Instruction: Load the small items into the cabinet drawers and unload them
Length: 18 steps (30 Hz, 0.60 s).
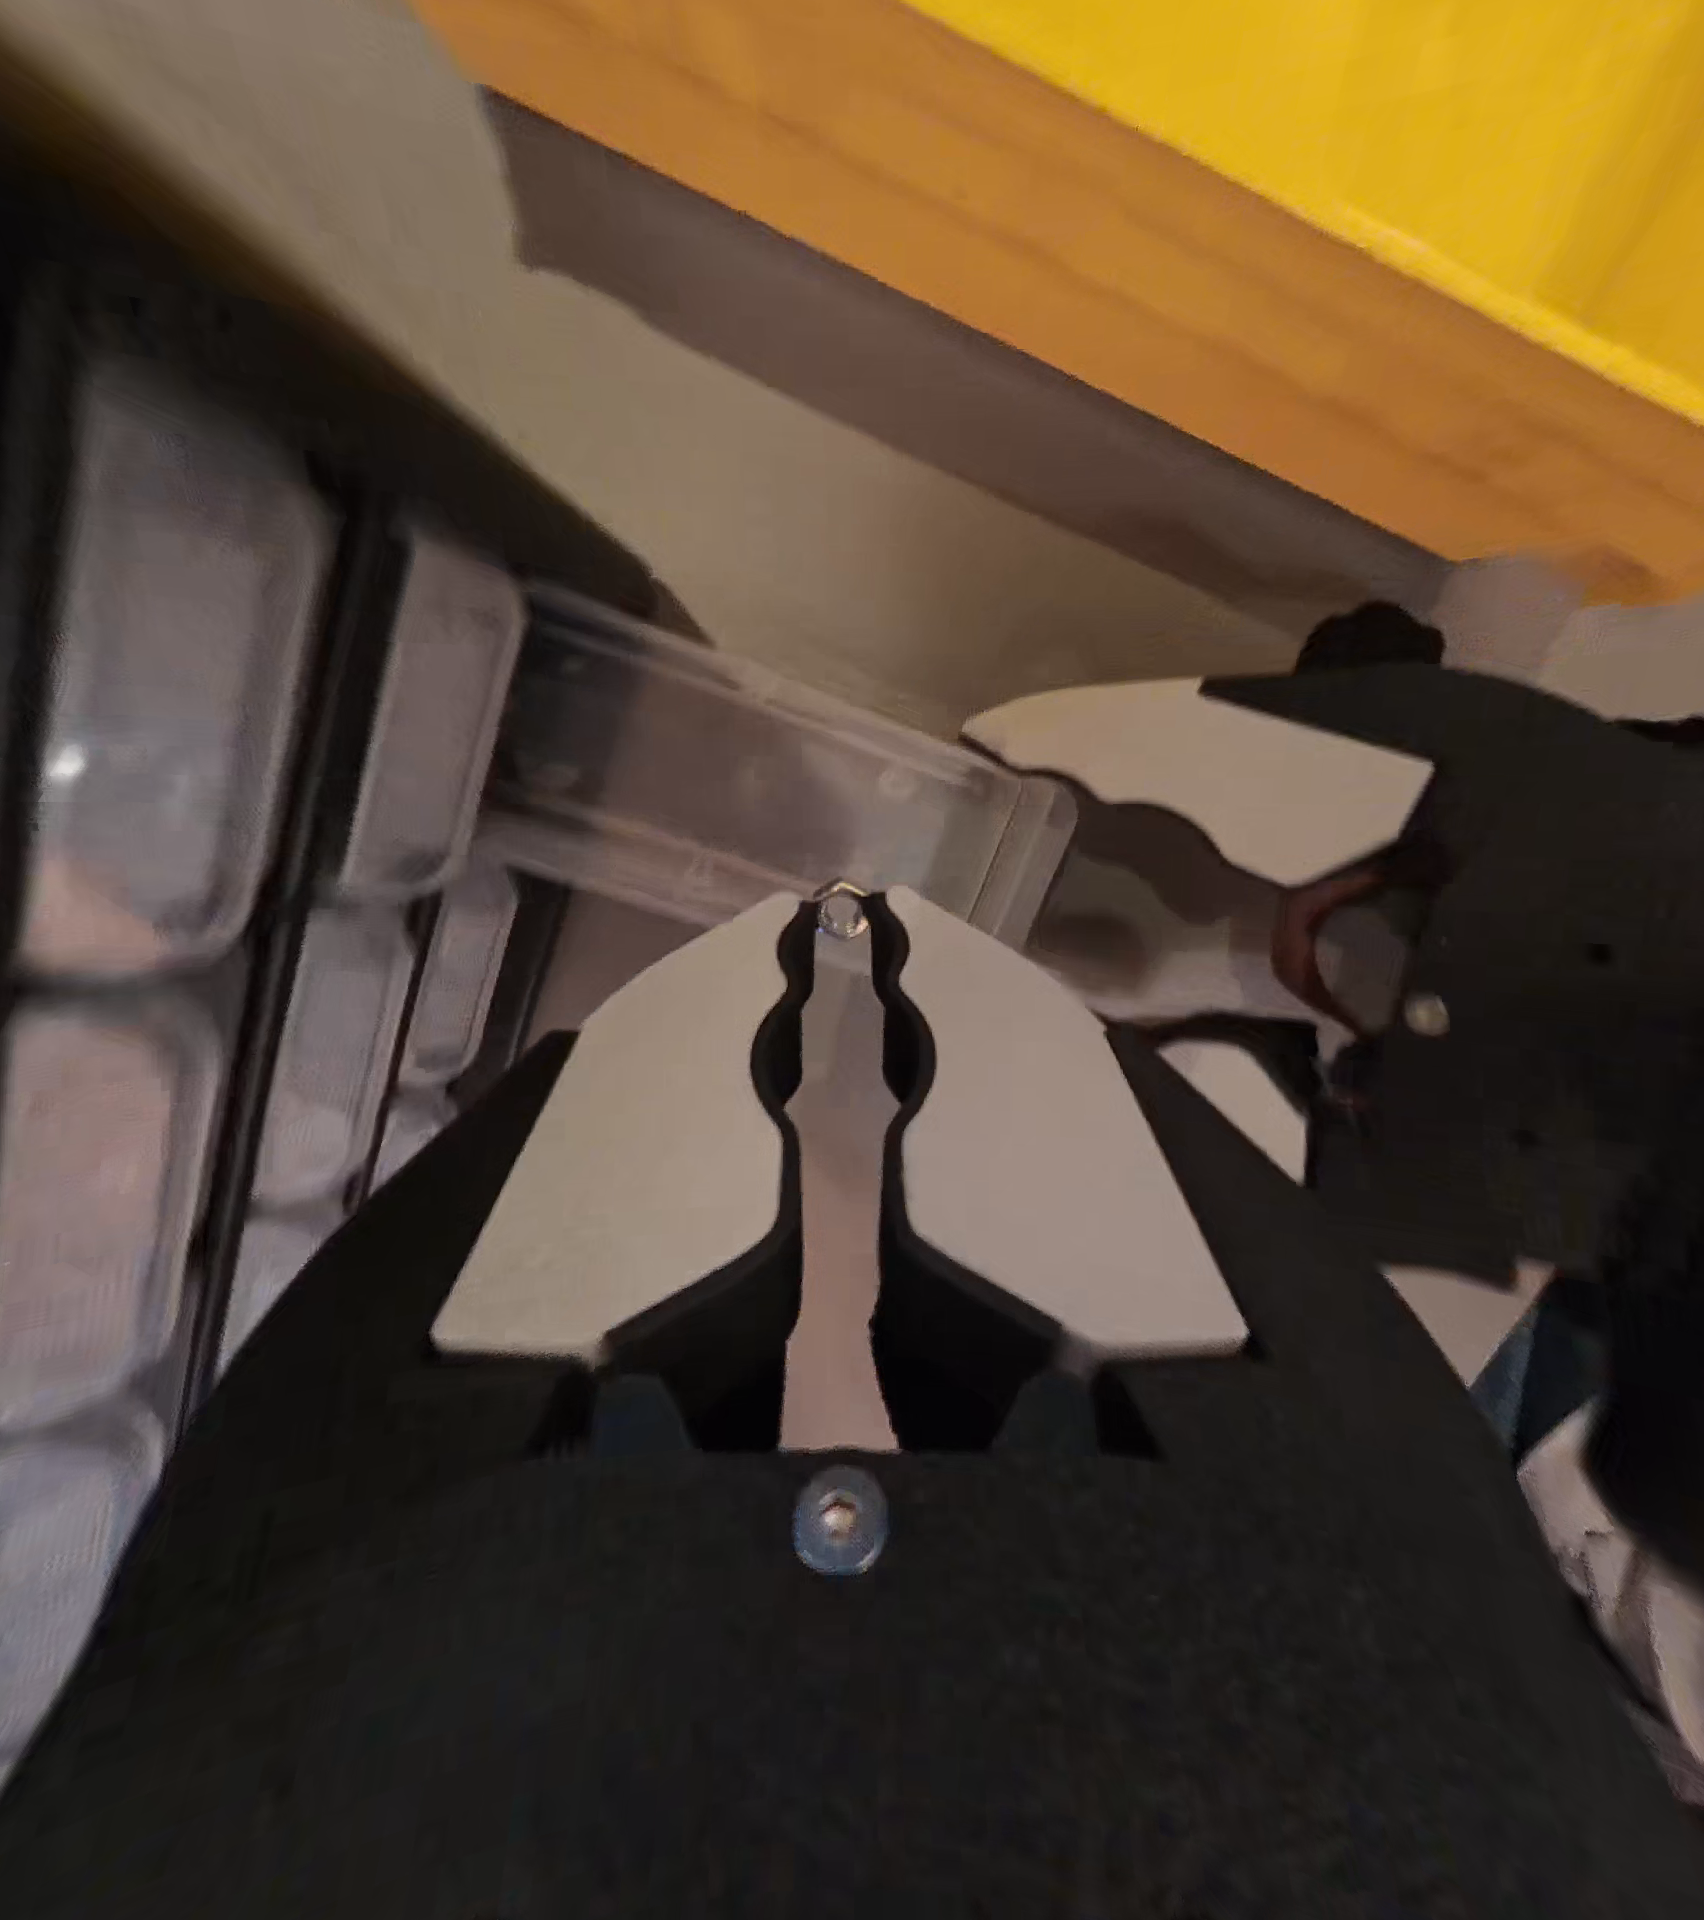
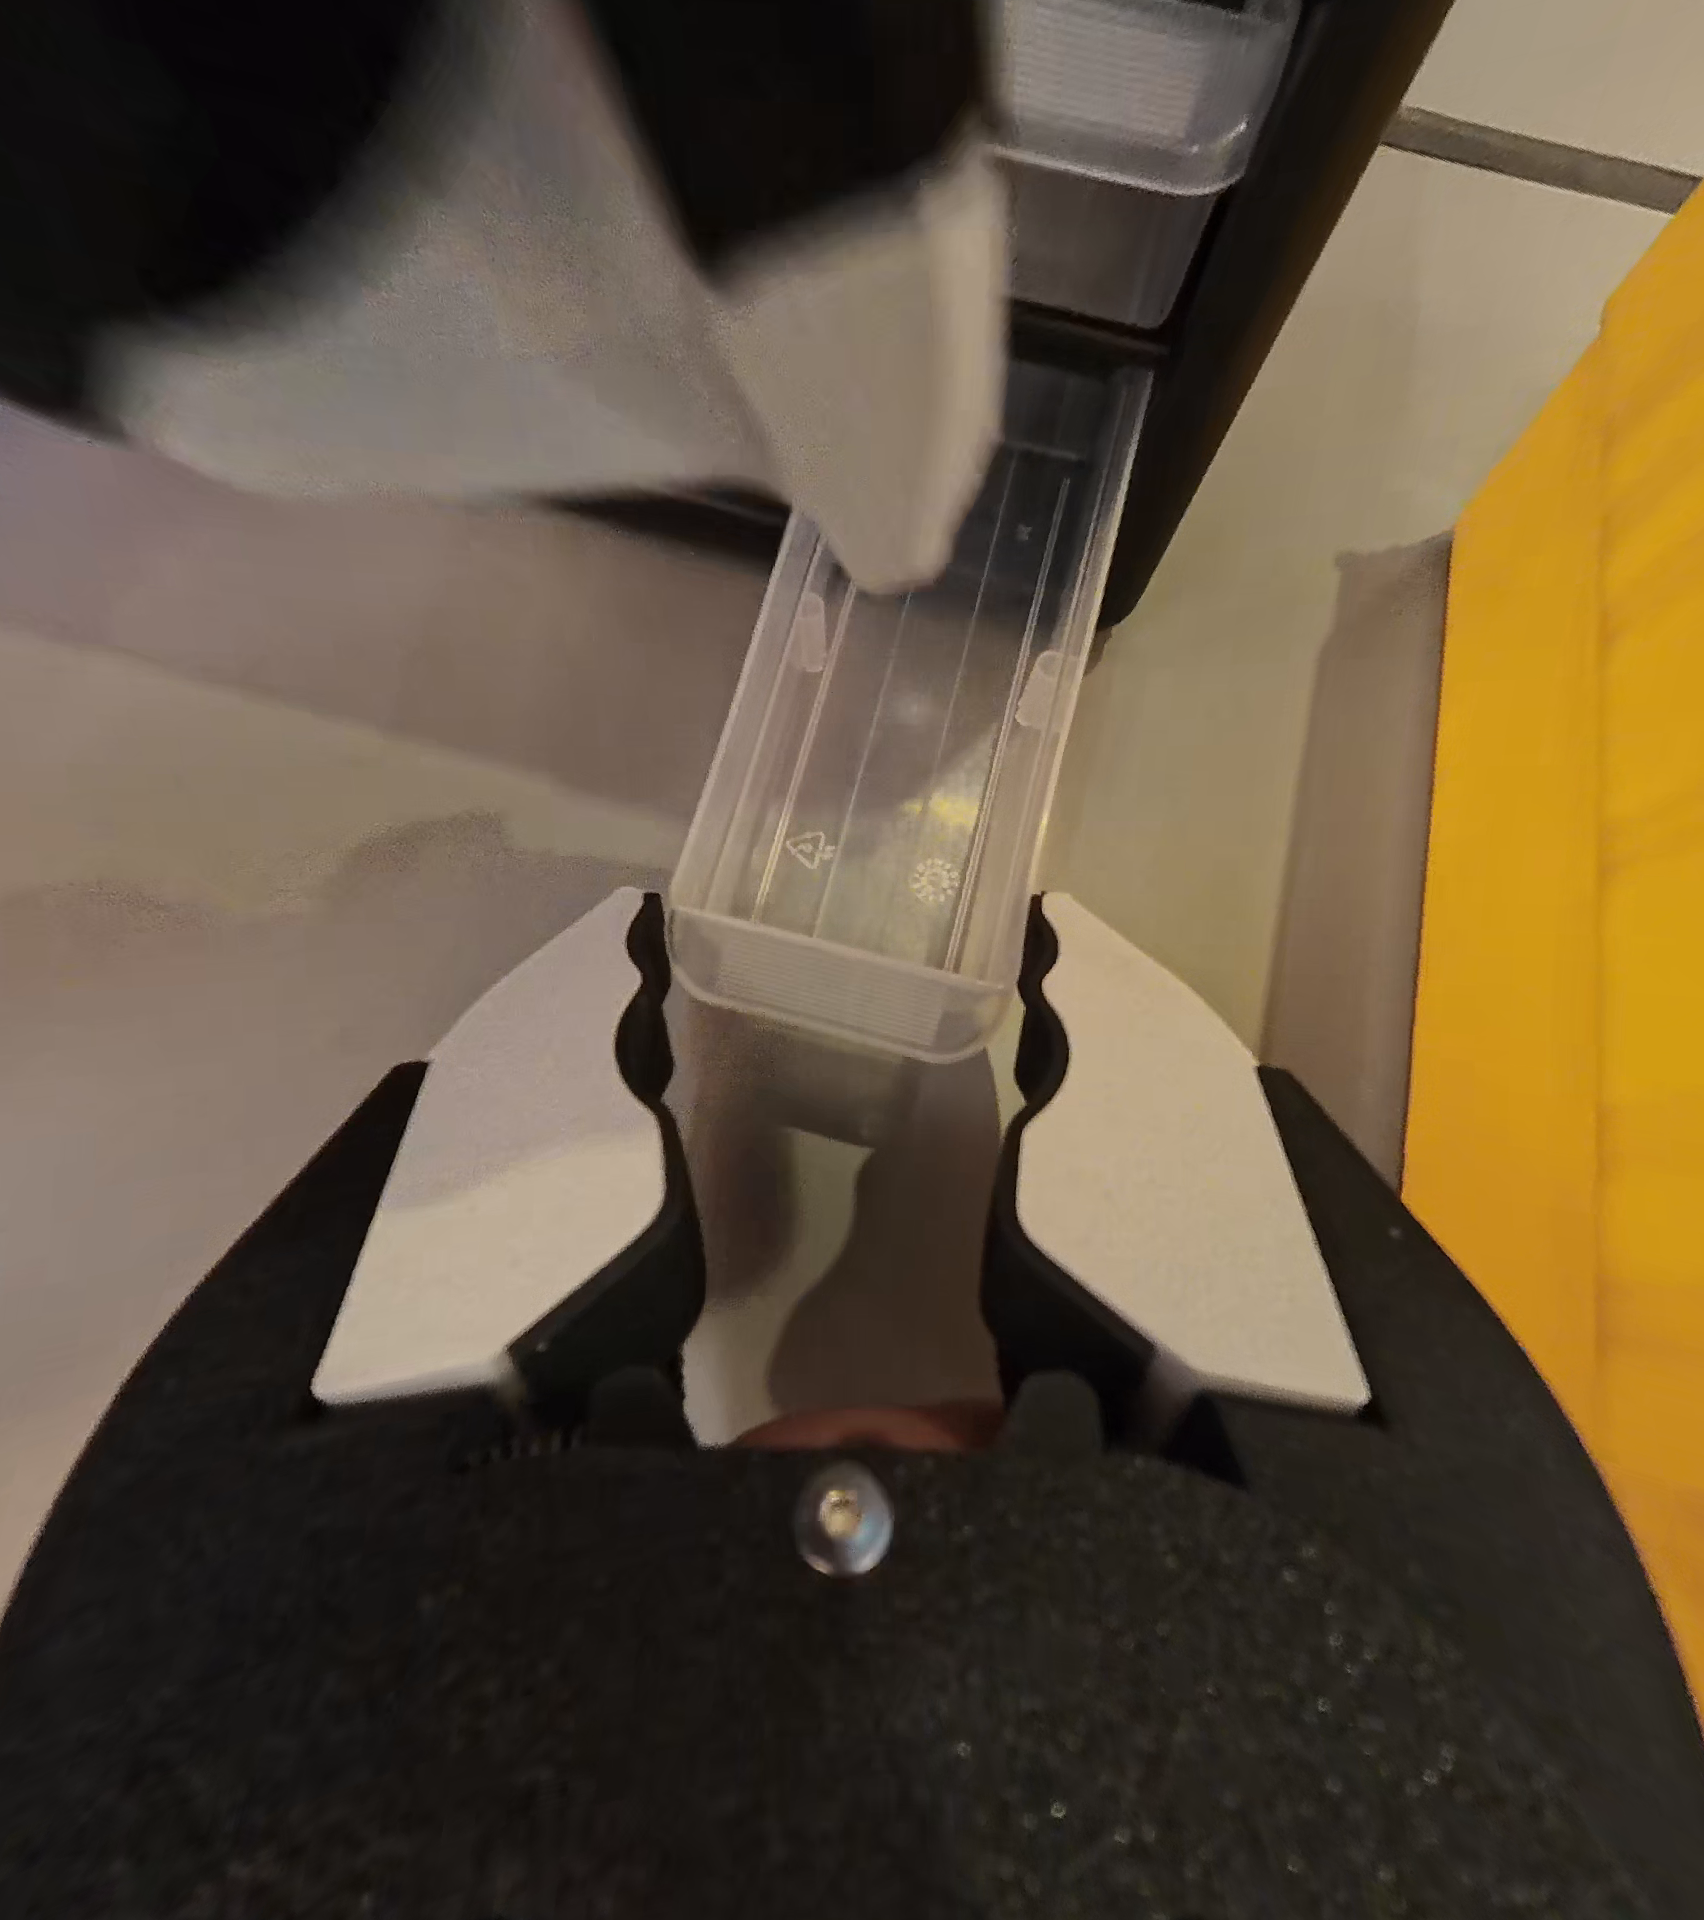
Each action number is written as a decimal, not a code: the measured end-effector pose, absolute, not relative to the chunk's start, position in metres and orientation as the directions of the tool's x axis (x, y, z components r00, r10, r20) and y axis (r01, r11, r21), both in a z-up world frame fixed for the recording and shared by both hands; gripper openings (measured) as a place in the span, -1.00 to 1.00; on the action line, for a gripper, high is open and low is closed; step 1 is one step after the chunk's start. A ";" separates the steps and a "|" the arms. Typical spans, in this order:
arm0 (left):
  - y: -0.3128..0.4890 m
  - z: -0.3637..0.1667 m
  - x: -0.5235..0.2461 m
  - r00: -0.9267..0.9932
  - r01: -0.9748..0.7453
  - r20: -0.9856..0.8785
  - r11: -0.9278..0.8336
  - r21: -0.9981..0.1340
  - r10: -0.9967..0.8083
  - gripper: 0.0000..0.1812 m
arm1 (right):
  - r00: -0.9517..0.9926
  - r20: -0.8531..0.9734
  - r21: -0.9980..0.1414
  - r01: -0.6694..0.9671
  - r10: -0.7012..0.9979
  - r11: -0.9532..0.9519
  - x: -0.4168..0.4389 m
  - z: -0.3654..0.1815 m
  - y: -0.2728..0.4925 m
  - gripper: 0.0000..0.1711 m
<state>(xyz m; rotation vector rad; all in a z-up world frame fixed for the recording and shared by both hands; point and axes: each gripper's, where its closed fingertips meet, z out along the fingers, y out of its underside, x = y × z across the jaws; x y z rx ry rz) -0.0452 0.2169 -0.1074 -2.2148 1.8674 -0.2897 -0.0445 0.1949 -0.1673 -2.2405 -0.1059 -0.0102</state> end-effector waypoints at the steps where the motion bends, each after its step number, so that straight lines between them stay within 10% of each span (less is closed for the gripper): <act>1: 0.217 -0.116 -0.039 0.137 -0.955 -0.002 -0.132 -0.267 -0.991 -0.89 | 0.996 0.045 -0.781 0.080 0.073 -0.619 -0.045 -0.167 0.195 -0.24; 18: 0.225 -0.180 -0.042 -0.011 -0.998 -0.056 0.007 0.068 -0.998 -0.89 | 0.995 0.059 -0.774 0.094 0.077 -0.626 -0.045 -0.169 0.194 -0.25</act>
